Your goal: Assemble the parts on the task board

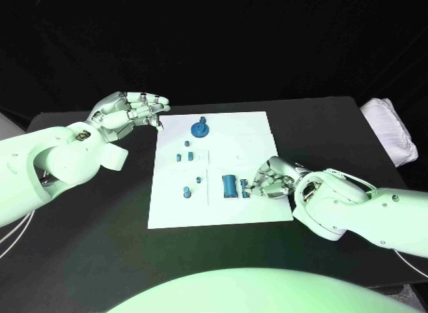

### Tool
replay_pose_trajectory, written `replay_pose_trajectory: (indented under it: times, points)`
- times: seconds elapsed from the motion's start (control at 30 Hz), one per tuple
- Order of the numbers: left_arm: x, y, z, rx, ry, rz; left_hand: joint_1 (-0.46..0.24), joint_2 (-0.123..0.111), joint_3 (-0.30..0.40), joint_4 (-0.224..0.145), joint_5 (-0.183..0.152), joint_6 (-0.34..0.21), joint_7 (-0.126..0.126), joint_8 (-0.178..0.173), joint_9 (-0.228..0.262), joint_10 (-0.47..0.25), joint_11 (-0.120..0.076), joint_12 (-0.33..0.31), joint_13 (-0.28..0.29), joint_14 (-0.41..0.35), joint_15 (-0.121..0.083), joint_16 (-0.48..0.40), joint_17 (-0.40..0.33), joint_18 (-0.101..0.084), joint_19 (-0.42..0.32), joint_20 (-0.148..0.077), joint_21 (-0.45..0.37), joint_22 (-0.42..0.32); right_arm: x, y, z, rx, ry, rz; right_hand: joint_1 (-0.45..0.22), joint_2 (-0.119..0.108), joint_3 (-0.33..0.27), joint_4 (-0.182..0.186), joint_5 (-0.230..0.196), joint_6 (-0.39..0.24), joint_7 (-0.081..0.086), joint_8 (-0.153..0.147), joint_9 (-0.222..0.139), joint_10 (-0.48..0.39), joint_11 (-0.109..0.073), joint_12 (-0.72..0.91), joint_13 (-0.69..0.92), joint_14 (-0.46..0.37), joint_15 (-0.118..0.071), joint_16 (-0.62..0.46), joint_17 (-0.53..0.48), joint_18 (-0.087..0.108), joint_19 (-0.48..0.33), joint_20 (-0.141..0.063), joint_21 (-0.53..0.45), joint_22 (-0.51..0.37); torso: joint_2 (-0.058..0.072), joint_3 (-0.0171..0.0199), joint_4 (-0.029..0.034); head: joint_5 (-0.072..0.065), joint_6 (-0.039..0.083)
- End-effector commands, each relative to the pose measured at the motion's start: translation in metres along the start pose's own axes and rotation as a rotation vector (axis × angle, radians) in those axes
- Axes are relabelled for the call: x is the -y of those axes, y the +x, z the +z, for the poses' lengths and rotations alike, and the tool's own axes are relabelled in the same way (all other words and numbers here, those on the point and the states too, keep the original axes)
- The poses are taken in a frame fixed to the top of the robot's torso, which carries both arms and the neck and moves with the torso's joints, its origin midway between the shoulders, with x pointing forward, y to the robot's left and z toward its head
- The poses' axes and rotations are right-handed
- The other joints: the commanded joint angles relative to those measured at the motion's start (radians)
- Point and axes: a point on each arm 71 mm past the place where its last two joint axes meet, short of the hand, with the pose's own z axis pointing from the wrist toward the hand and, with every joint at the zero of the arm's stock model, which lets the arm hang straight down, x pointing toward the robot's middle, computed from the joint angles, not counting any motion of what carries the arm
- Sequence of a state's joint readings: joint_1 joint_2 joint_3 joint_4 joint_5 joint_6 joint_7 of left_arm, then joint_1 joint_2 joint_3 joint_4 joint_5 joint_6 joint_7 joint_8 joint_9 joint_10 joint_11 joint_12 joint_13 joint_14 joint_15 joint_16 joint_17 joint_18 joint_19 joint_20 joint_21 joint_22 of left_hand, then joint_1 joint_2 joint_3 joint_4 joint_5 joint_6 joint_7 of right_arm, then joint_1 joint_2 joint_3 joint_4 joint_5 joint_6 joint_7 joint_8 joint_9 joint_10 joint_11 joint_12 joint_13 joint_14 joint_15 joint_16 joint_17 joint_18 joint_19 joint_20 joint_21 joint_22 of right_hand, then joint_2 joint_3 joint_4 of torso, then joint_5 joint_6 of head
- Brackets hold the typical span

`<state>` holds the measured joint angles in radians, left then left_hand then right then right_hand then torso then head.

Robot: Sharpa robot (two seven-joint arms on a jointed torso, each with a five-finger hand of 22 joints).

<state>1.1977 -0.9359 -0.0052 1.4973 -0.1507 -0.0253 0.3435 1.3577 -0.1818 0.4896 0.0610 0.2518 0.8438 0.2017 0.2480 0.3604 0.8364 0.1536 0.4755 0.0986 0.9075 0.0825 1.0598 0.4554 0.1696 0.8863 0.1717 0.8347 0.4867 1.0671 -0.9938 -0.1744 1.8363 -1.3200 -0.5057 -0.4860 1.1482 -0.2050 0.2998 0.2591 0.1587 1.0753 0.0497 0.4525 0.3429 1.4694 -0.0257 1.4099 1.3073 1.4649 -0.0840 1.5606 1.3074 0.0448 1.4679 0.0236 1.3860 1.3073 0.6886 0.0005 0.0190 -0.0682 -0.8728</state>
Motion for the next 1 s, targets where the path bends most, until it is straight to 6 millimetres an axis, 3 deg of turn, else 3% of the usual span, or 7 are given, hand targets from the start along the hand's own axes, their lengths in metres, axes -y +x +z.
replay_pose_trajectory:
  times: [0.03, 0.3, 0.5, 0.53, 0.63, 0.73, 1.0]
  points:
    - [0.001, 0.001, 0.001, -0.014, 0.009, -0.007, -0.002, 0.012, 0.001, 0.004, 0.007, 0.005, 0.002, 0.006, 0.0, -0.009, -0.001, -0.002, -0.002, -0.01, 0.001, -0.004, -0.001, 0.014, -0.002, 0.003, -0.004, -0.002, 0.001, -0.006, -0.002, 0.045, -0.065, 0.048, 0.022, -0.009, -0.013, 0.0, 0.008, -0.042, 0.016, -0.027, -0.011, 0.047, 0.013, -0.032, 0.185, 0.097, 0.006, -0.011, 0.226, -0.002, 0.052, 0.001, -0.025, 0.165, -0.002, -0.0006, -0.0028, 0.001, 0.0]
    - [-0.003, -0.005, 0.004, 0.021, 0.023, -0.022, -0.011, 0.008, -0.004, 0.011, 0.004, 0.001, 0.003, 0.005, -0.001, -0.01, -0.001, -0.001, -0.003, -0.01, 0.002, -0.005, -0.001, 0.013, -0.002, 0.005, -0.009, -0.004, 0.012, -0.038, 0.007, 0.152, -0.203, 0.306, 0.074, -0.004, -0.056, 0.02, 0.091, -0.104, 0.048, -0.078, -0.027, 0.008, 0.042, -0.125, 0.147, 0.087, 0.031, -0.036, 0.189, 0.019, 0.021, 0.025, -0.138, 0.115, -0.019, -0.0081, -0.0088, 0.001, 0.002]
    - [-0.013, -0.012, 0.009, 0.092, 0.036, -0.059, -0.038, -0.009, -0.037, 0.043, -0.02, -0.015, 0.002, 0.003, -0.003, -0.01, 0.002, 0.01, -0.002, -0.062, 0.011, -0.037, -0.012, 0.01, -0.032, 0.017, -0.064, -0.036, 0.025, -0.068, 0.034, 0.187, -0.239, 0.522, 0.18, 0.016, -0.033, -0.001, 0.089, -0.154, 0.077, -0.098, -0.026, -0.238, 0.069, -0.607, -0.077, -0.037, 0.055, -0.258, -0.092, 0.106, -0.153, 0.049, -0.669, -0.142, -0.046, -0.0222, -0.0168, 0.009, 0.026]
    - [-0.015, -0.013, 0.01, 0.106, 0.039, -0.063, -0.051, -0.018, -0.07, 0.067, -0.102, -0.024, 0.003, 0.003, -0.003, -0.004, 0.006, 0.02, 0.0, -0.124, 0.024, -0.093, -0.036, 0.006, -0.083, 0.031, -0.139, -0.077, 0.026, -0.072, 0.04, 0.195, -0.244, 0.547, 0.207, 0.012, -0.013, -0.004, 0.046, -0.163, 0.085, -0.096, -0.023, -0.303, 0.071, -0.765, -0.189, -0.068, 0.06, -0.323, -0.158, 0.117, -0.179, 0.058, -0.785, -0.214, -0.051, -0.025, -0.0199, 0.011, 0.029]
    - [-0.018, -0.017, 0.013, 0.14, 0.051, -0.07, -0.015, -0.009, -0.123, 0.101, -0.114, -0.039, 0.011, 0.008, -0.002, -0.007, 0.019, 0.002, -0.016, -0.171, 0.05, -0.256, -0.113, 0.007, -0.129, 0.068, -0.324, -0.192, 0.029, -0.083, 0.053, 0.216, -0.249, 0.604, 0.227, 0.008, 0.01, -0.003, 0.039, -0.175, 0.088, -0.097, -0.024, -0.348, 0.079, -0.852, -0.275, -0.122, 0.065, -0.429, -0.266, 0.138, -0.217, 0.06, -0.945, -0.311, -0.061, -0.0288, -0.0236, 0.024, 0.047]
    - [-0.022, -0.022, 0.017, 0.182, 0.067, -0.076, 0.05, 0.01, -0.182, 0.146, -0.113, -0.042, -0.013, 0.016, -0.017, 0.036, 0.031, -0.102, -0.035, -0.137, 0.071, -0.503, -0.199, 0.012, -0.137, 0.114, -0.566, -0.349, 0.031, -0.092, 0.066, 0.236, -0.256, 0.657, 0.256, -0.006, 0.062, 0.001, 0.025, -0.215, 0.11, -0.114, -0.034, -0.41, 0.104, -0.982, -0.438, -0.292, 0.091, -0.744, -0.52, 0.136, -0.277, 0.084, -1.075, -0.423, -0.071, -0.0296, -0.0233, 0.034, 0.07]
    - [-0.031, -0.038, 0.034, 0.287, 0.095, -0.067, 0.099, 0.027, -0.195, 0.164, -0.105, -0.054, -0.041, -0.019, -0.07, 0.066, 0.035, -0.265, -0.037, -0.139, 0.091, -0.726, -0.243, 0.003, -0.116, 0.119, -0.692, -0.421, 0.029, -0.105, 0.099, 0.26, -0.283, 0.744, 0.252, -0.023, 0.167, -0.014, 0.009, -0.221, 0.147, -0.168, -0.066, -0.402, 0.165, -1.274, -0.935, -0.433, 0.169, -1.197, -0.772, 0.139, -0.414, 0.173, -1.323, -0.773, -0.096, -0.0287, -0.0207, 0.056, 0.111]
